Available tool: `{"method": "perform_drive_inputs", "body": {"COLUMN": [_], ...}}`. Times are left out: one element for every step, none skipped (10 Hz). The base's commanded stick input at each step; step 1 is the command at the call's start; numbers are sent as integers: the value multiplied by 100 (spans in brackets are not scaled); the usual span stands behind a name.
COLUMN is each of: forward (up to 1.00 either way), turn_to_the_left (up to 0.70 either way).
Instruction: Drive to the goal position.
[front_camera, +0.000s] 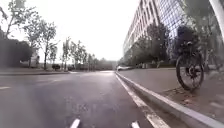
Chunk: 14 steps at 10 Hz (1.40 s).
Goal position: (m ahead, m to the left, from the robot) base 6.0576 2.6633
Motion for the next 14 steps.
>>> {"method": "perform_drive_inputs", "body": {"forward": [70, 70, 70, 70, 70, 70, 70, 70, 70, 70, 70, 70, 70, 70], "turn_to_the_left": [-11, -14, -14, -9, -4, 0, 0, 0, 0, 0, 0, 0, 0, 0]}}
